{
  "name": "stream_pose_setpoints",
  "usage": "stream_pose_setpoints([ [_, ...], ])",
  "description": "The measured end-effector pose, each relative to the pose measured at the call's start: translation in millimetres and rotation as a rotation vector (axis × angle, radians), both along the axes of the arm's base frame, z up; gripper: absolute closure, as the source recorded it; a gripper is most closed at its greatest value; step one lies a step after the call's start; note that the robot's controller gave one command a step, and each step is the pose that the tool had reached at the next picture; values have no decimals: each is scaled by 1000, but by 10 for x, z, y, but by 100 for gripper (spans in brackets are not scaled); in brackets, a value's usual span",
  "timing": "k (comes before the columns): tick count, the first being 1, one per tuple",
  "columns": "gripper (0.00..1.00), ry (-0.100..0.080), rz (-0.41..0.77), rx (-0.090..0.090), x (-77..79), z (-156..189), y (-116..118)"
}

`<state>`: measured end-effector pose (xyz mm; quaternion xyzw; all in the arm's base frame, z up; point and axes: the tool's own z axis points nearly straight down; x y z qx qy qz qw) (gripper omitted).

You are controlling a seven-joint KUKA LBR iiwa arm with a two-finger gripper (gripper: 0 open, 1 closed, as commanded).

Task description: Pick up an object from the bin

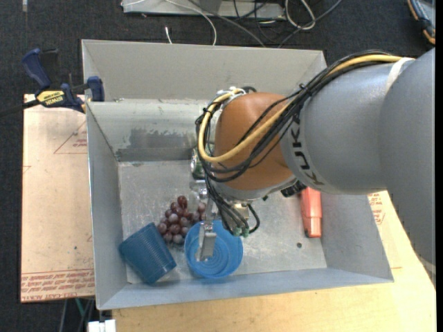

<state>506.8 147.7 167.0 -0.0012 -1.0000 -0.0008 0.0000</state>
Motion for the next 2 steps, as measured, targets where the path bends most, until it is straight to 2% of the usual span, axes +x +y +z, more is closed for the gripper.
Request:
stream_pose_setpoints([
  [1,0,0,0,0,0,0,0],
  [2,0,0,0,2,-93,92,34],
])
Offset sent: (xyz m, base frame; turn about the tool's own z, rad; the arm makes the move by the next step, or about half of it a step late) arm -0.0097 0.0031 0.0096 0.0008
